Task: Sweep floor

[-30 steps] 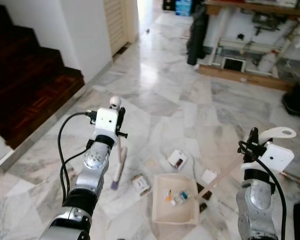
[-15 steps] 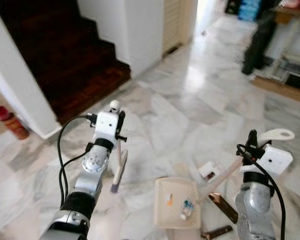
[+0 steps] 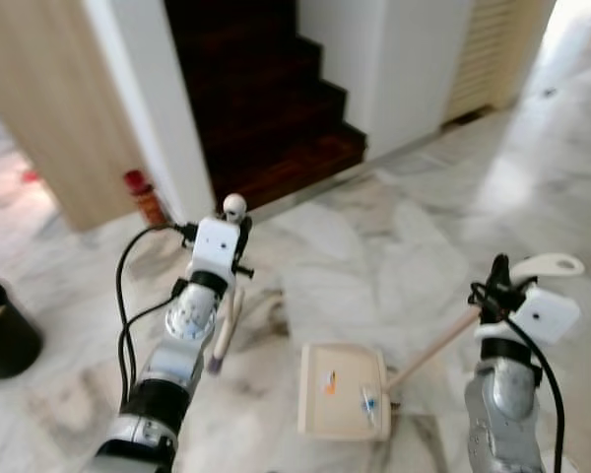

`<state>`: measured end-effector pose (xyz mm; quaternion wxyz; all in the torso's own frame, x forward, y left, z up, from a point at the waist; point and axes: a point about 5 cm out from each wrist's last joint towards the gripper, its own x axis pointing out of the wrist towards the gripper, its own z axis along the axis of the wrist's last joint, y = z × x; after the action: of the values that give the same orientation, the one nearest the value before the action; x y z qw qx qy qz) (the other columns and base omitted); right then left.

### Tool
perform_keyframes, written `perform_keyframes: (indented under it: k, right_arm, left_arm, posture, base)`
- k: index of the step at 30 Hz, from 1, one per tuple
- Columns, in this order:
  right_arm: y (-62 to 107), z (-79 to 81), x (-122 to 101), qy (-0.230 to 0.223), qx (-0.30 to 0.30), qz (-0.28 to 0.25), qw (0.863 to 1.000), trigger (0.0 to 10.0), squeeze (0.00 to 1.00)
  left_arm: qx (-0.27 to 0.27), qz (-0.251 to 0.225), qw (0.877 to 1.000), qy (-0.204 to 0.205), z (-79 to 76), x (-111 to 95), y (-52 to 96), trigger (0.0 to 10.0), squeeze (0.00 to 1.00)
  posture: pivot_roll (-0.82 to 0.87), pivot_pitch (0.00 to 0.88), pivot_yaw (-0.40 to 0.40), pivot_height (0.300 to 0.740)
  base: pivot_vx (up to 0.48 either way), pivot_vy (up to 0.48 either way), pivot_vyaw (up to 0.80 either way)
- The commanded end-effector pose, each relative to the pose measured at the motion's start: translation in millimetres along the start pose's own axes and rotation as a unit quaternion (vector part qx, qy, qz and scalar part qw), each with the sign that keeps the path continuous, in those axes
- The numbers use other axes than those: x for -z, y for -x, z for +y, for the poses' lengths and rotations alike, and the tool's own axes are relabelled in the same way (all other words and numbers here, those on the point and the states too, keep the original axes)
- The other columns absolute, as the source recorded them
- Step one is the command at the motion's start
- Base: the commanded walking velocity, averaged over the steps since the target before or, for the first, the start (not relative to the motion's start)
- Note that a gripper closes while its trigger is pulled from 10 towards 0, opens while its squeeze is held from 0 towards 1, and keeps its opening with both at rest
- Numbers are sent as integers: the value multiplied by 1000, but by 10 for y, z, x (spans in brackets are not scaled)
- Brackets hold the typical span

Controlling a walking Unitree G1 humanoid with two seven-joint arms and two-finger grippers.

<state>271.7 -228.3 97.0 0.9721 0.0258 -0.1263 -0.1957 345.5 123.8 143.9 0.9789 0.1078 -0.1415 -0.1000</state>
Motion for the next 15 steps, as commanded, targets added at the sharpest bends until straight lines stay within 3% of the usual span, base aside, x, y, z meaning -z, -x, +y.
perform_keyframes:
  k: [1, 8, 15]
  right_arm:
    - [-75, 29, -137, -9, -2, -31, 999, 10000, 0]
    - [-92, 1, -145, -15, 8, -30, 999, 10000, 0]
    - [-90, 12, -147, -18, 4, -28, 999, 10000, 0]
  left_arm:
    - [-7, -19, 1000, -3, 47, -85, -25, 10000, 0]
    - [-18, -9, 1000, 4, 75, -56, 8, 10000, 0]
    - [-24, -6, 1000, 8, 84, -53, 15, 10000, 0]
  posture:
    - [74, 0, 5, 740]
    - [76, 19, -1, 740]
    - [81, 33, -6, 740]
  base:
    - [0, 0, 481]
    - [0, 0, 0]
    - [0, 293, 0]
